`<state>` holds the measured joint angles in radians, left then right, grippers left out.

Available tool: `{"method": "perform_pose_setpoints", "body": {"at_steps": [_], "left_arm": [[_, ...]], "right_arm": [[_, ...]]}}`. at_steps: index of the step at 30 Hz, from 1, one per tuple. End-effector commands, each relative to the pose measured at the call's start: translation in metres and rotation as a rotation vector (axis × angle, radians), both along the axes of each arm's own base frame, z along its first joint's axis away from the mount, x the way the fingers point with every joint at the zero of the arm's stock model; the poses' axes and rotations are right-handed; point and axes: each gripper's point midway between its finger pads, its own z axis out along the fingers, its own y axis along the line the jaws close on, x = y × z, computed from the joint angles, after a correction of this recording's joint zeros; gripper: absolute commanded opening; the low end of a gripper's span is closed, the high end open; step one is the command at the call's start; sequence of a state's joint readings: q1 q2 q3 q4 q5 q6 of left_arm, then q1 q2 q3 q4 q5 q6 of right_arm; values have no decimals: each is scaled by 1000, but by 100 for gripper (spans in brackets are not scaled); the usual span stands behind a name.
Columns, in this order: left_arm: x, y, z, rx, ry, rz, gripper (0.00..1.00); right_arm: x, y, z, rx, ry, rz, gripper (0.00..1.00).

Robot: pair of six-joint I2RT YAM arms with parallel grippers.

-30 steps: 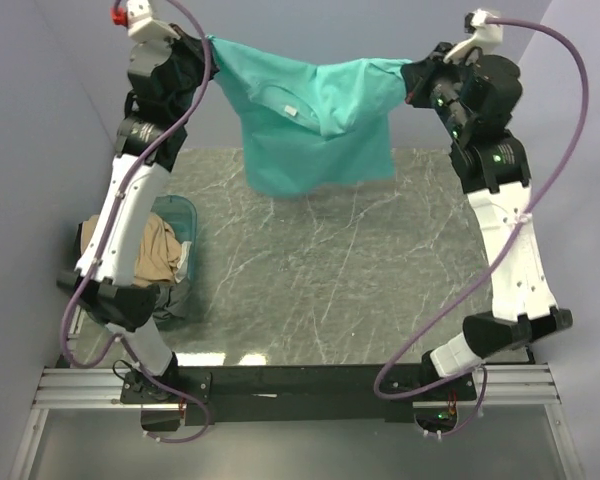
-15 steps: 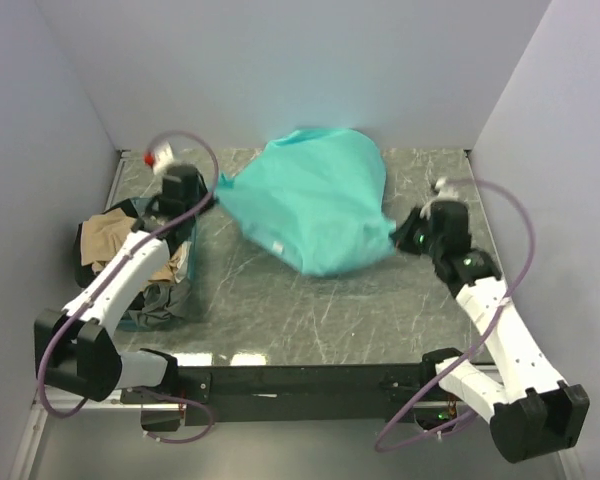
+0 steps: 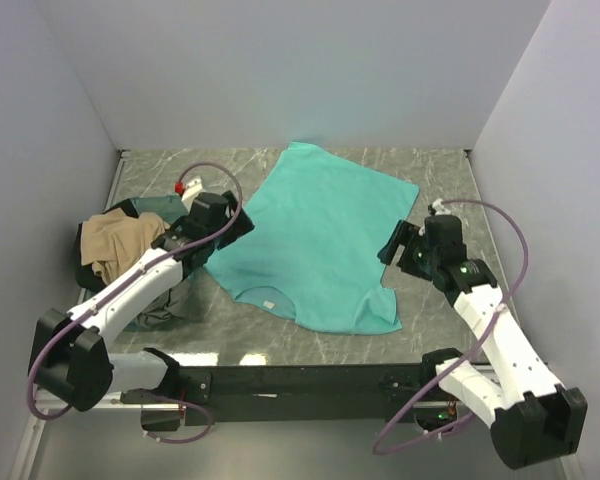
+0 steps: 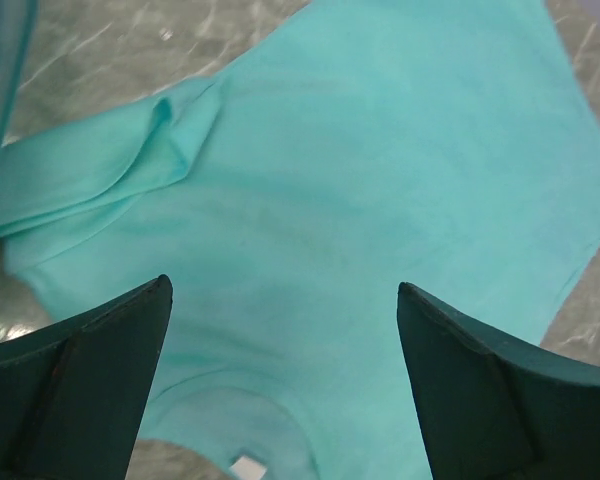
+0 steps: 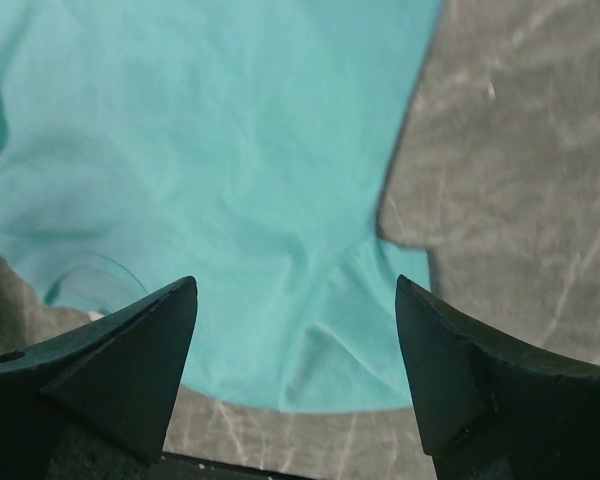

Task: Fold and stack the t-shirts
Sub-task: Flatten the tshirt out

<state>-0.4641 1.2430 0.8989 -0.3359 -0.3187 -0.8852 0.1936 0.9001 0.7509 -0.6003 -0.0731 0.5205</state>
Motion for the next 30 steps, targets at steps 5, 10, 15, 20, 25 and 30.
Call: {"method": "perform_pose_setpoints", "body": {"at_steps": [5, 10, 15, 20, 25, 30], "left_arm": [[26, -36, -2, -24, 5, -89, 99], [23, -43, -39, -9, 106, -115, 99], [14, -40, -71, 16, 196, -108, 99], [11, -35, -94, 49, 254, -87, 99], [23, -39, -110, 78, 287, -84, 99], [46, -40, -135, 159, 354, -75, 99]], "right_arm": [[74, 23, 45, 18, -170, 98, 87], [119, 34, 24, -60, -115, 138, 87], [166, 45, 9, -107, -64, 176, 87], [196, 46, -41, -151, 69, 161, 87], [202, 46, -72, -141, 136, 149, 87], [194, 39, -85, -74, 165, 139, 87]]}}
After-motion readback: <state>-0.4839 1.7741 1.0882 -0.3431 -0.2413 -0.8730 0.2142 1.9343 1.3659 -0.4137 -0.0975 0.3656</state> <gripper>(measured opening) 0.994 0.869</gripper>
